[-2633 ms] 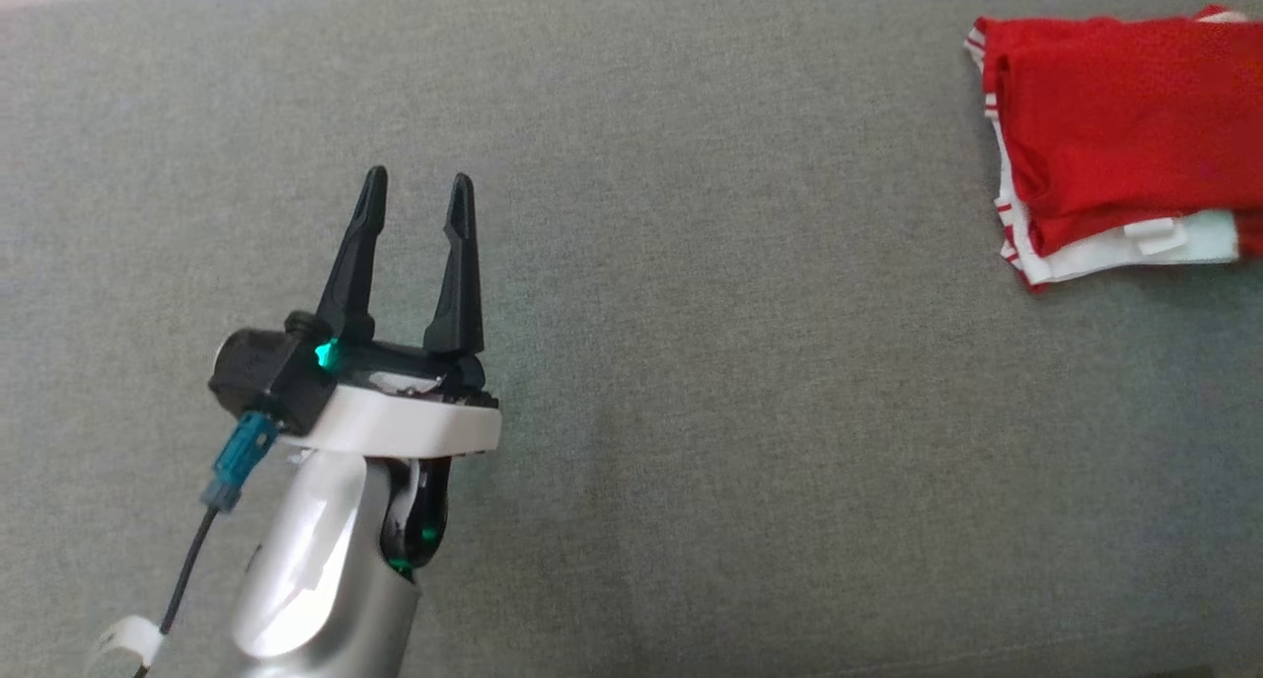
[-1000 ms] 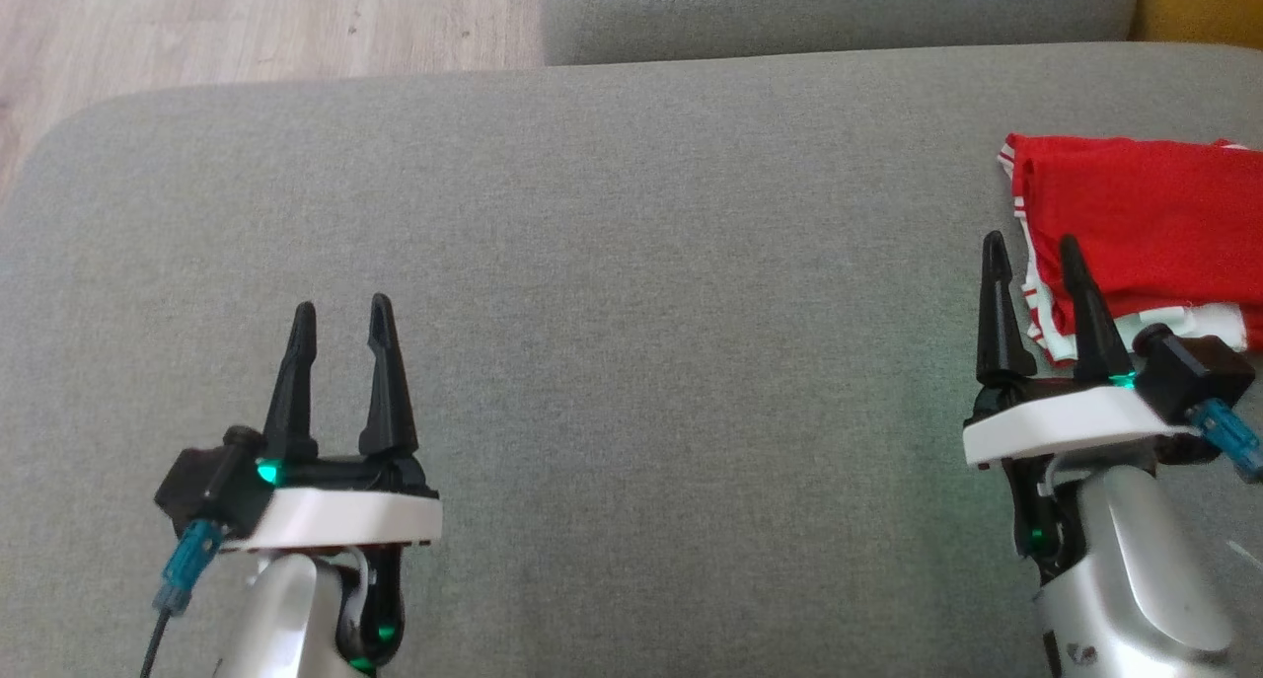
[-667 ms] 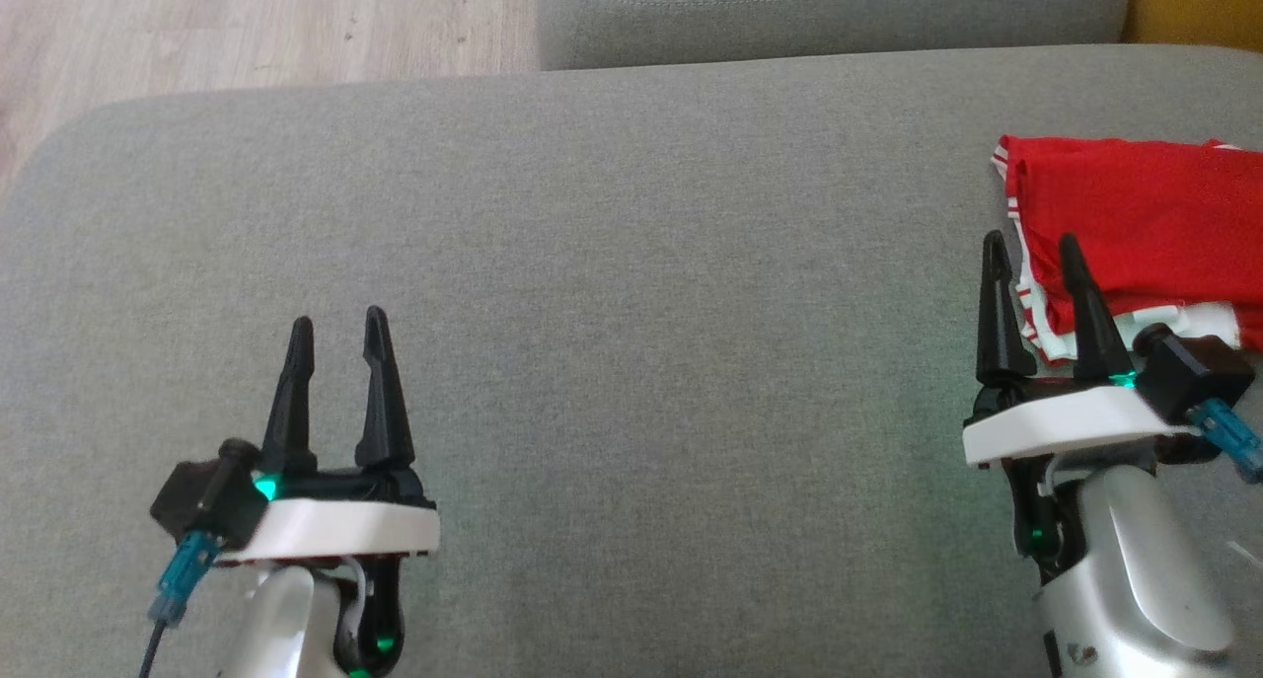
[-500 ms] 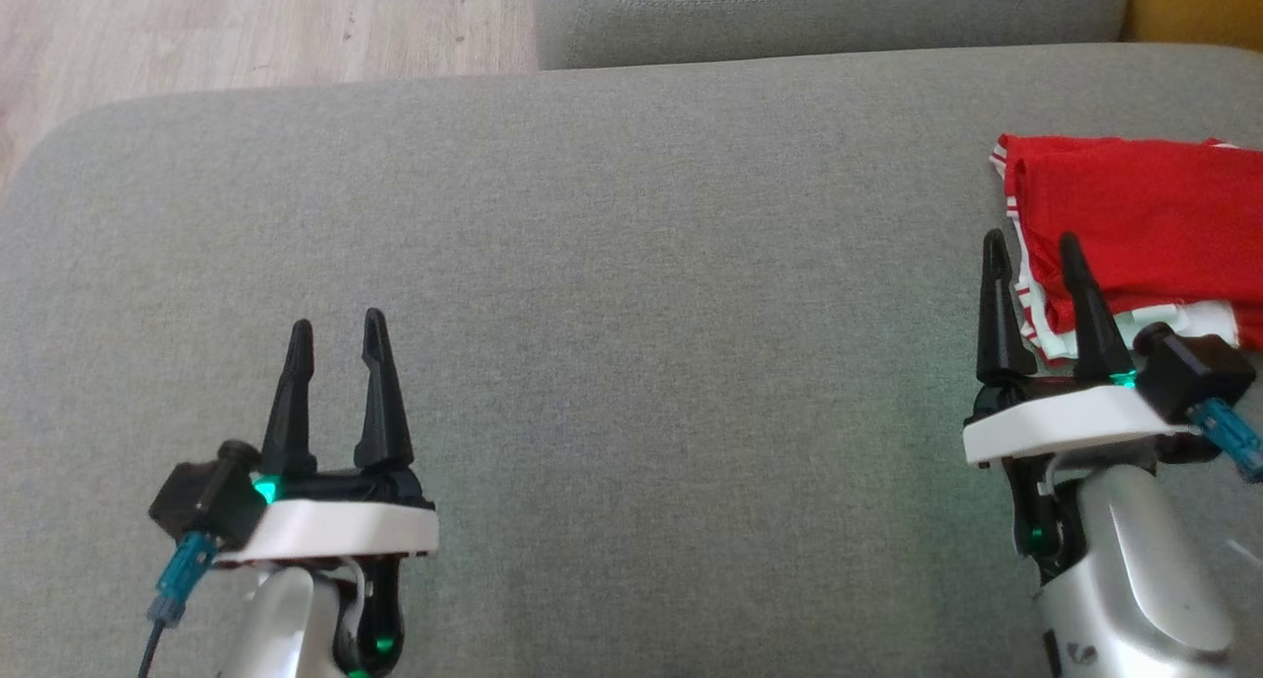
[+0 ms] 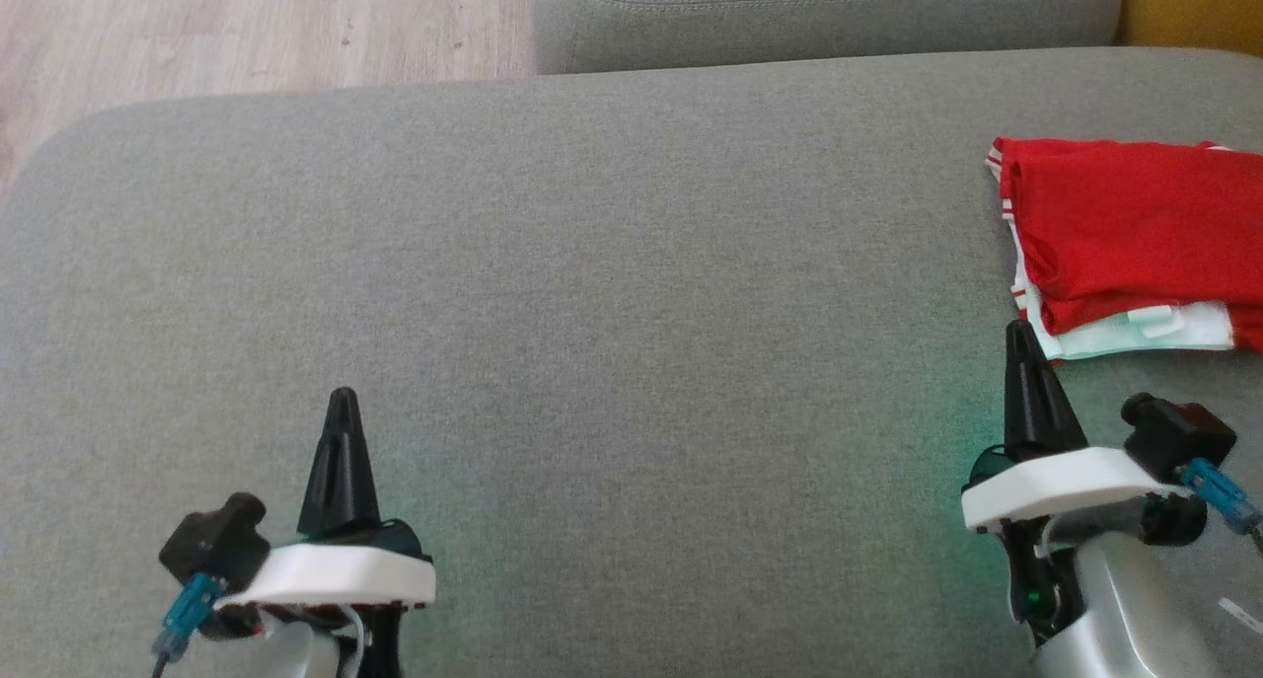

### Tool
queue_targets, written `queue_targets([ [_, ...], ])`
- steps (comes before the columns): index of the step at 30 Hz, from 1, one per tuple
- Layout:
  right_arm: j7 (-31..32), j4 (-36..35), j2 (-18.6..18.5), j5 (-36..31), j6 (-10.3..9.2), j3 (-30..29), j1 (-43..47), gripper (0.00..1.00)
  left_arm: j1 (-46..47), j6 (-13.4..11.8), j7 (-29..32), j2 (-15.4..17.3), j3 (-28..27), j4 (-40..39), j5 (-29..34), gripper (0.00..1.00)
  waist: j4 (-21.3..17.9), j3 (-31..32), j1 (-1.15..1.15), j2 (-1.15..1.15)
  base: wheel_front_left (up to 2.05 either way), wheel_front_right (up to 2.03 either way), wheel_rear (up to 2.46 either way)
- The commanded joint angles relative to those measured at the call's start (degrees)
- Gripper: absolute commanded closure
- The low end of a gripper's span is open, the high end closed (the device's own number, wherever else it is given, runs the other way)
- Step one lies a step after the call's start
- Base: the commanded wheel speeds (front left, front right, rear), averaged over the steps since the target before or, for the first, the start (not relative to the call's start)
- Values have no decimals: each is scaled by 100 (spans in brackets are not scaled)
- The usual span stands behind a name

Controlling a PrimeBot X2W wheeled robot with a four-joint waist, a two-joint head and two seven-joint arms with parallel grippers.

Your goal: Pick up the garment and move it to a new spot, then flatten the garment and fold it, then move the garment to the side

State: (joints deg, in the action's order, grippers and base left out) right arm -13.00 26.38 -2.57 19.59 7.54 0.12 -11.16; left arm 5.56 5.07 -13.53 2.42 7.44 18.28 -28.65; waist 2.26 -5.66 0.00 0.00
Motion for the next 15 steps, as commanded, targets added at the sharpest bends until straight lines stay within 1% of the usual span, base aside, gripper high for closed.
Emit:
queue_targets([
  [1, 50, -230, -11, 171, 0, -27, -263, 100, 221, 19, 45, 13, -84, -185, -146, 100, -3, 7, 0, 0, 0, 0, 0],
  [15, 260, -351, -13, 975, -1, -94, -171, 100, 203, 44, 254, 29, -217, -212, -862, 100, -28, 68, 0, 0, 0, 0, 0],
])
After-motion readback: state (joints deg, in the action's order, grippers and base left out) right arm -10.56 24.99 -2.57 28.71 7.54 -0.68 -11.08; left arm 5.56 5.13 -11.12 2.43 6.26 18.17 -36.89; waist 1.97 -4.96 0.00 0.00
